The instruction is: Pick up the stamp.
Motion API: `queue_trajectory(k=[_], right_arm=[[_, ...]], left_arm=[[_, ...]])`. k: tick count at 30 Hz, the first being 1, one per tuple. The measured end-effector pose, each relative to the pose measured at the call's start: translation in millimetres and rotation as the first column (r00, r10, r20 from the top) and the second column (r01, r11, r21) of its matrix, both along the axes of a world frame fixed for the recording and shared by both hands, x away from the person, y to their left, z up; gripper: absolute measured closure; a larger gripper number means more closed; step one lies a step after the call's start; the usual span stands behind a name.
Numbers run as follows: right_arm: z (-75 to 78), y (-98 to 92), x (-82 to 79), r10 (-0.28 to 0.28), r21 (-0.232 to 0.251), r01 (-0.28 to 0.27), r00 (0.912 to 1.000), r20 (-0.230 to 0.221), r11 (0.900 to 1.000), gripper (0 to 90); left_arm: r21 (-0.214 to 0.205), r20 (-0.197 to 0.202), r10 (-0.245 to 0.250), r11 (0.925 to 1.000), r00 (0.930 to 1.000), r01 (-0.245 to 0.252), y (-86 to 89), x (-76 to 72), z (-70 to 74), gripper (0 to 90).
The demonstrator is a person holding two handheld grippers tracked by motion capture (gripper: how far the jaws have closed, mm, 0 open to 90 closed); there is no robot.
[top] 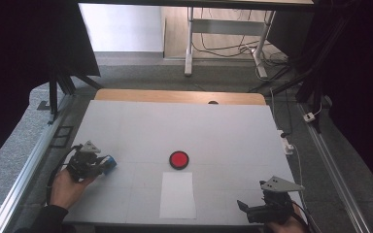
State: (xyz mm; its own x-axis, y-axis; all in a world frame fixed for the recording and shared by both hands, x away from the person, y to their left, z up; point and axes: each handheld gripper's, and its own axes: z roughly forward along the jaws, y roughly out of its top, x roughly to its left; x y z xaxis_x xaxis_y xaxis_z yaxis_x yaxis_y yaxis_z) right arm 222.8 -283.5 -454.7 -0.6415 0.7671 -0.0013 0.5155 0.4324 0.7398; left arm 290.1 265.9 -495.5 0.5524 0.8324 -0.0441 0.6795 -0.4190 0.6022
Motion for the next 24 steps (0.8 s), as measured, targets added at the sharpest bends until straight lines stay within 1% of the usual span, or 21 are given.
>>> queue_trajectory(k=[2,4,8,9,10,13,16,19,22,24], right_arm=[[0.0,0.1,0.0,0.000,0.000,0.000,1.0000,0.000,1.0000,0.0],[0.0,0.1,0.0,0.000,0.000,0.000,1.0000,-0.001,1.0000,0.0],[0.0,0.0,0.0,0.001,0.000,-0.001,1.0000,-0.001,1.0000,0.0],[0.0,0.0,0.1,0.000,0.000,0.000,1.0000,-0.001,1.0000,0.0],[0.0,0.0,0.1,0.000,0.000,0.000,1.0000,-0.001,1.0000,0.0],[-0.1,0.1,0.1,0.000,0.001,0.000,1.0000,-0.002,1.0000,0.0],[-0.1,0.1,0.2,0.001,0.000,-0.001,1.0000,-0.002,1.0000,0.0],[-0.1,0.2,0.4,0.001,0.001,-0.001,1.0000,-0.003,1.0000,0.0],[-0.2,0.3,0.5,0.001,0.001,-0.001,1.0000,-0.003,1.0000,0.0],[-0.2,0.3,0.6,0.001,0.001,-0.001,1.0000,-0.003,1.0000,0.0]], left_arm=[[-0.006,0.007,0.008,1.0000,0.9999,-0.008,0.4,-0.5,2.3,69.6],[-0.028,0.007,0.015,0.9995,0.9999,-0.014,1.0,-1.0,4.8,69.7],[-0.042,0.026,0.010,0.9991,0.9996,-0.009,0.6,-3.5,9.9,69.6],[-0.038,0.030,0.011,0.9992,0.9995,-0.010,-0.2,-4.3,11.6,69.7],[-0.019,0.042,0.013,0.9997,0.9990,-0.012,-2.2,-5.9,14.9,69.7],[-0.017,0.047,0.013,0.9998,0.9988,-0.012,-4.1,-7.2,17.5,69.6],[-0.027,0.050,-0.001,0.9996,0.9988,0.003,-6.3,-9.1,21.9,69.7],[-0.035,0.052,-0.005,0.9994,0.9986,0.006,-7.2,-10.1,24.2,69.7],[-0.054,0.070,-0.021,0.9982,0.9973,0.024,-8.0,-12.2,28.7,69.7],[-0.064,0.080,-0.022,0.9976,0.9966,0.027,-8.3,-12.9,30.2,69.7]])
